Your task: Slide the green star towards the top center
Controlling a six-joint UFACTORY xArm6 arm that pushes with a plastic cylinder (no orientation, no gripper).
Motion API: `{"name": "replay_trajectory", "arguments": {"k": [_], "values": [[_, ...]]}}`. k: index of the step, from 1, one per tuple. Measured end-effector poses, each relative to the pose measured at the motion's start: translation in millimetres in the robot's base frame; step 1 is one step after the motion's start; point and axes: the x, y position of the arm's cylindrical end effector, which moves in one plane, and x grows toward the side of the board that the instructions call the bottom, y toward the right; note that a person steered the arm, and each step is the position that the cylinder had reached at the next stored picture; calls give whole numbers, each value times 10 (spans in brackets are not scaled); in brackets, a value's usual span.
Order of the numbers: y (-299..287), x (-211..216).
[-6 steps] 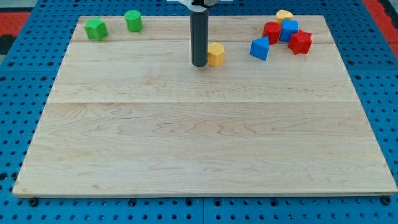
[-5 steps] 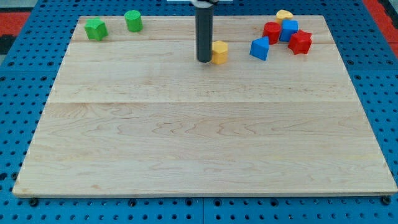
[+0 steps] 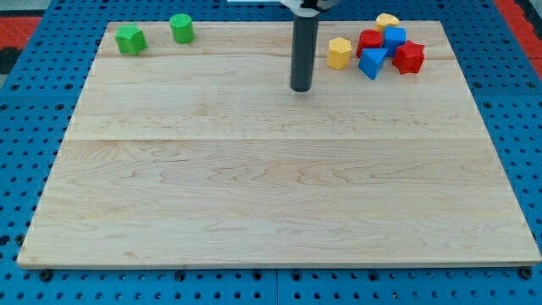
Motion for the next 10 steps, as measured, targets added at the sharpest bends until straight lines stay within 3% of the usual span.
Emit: {"name": "replay_trajectory", "arguments": {"k": [2, 3, 4, 5, 6, 7, 9, 10], "values": [[-747, 385], [-877, 375], [-1532, 381], [-2618, 322], [-3030, -97], [-3083, -447], [-3354, -484], [-3346, -726]]}}
